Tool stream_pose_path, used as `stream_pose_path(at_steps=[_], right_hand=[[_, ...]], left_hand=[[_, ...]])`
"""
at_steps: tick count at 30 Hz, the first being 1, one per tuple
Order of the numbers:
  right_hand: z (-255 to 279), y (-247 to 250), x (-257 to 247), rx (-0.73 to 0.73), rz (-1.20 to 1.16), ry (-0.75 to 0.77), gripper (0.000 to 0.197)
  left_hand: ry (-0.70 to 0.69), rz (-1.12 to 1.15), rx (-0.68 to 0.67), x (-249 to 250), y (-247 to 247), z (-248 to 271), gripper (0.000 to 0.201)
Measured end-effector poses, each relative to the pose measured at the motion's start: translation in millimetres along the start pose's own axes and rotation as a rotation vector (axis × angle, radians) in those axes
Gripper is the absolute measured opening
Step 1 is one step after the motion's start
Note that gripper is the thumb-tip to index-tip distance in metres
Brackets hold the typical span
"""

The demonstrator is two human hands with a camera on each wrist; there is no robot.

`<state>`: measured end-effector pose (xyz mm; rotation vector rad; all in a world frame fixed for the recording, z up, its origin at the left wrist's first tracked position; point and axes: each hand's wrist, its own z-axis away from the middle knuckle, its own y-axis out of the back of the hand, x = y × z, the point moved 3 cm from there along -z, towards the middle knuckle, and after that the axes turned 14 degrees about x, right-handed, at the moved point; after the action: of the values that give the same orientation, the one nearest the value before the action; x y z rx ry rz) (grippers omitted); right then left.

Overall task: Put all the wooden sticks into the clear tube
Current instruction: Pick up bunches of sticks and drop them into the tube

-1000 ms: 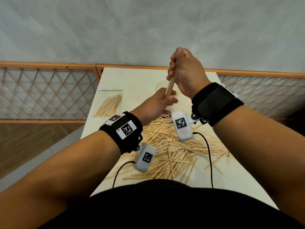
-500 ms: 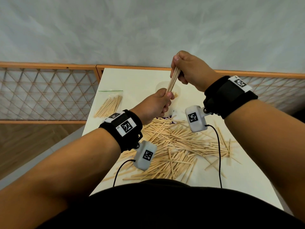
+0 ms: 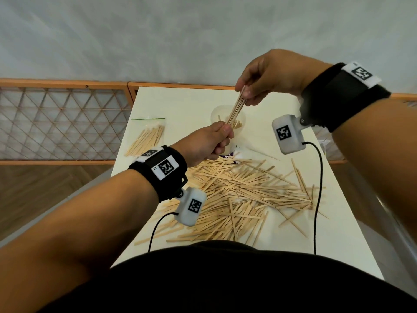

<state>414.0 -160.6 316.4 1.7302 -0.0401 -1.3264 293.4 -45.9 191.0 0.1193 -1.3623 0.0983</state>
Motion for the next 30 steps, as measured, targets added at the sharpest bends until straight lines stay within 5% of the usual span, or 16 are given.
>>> stream_pose_path(at_steps=[15,25,30], right_hand=[[-7.6,-12.8,2.1,0.036,0.099,0.012,0.012],[-54.4,3.3,28.0,0.329,0.439,0.067,0.012],[-75.3,-39.2,63.0,0.191,0.730,0.189,0.017]], left_hand=[[0.082,0.115,-0.039,-13.1,10.1,-24.8,0.028],[0.134,-0.144,0.367,-46.5,56.4,-41.5,0.040],[0.231,-0.204,0.381,-83.5,82.1,-19.7,0.036]])
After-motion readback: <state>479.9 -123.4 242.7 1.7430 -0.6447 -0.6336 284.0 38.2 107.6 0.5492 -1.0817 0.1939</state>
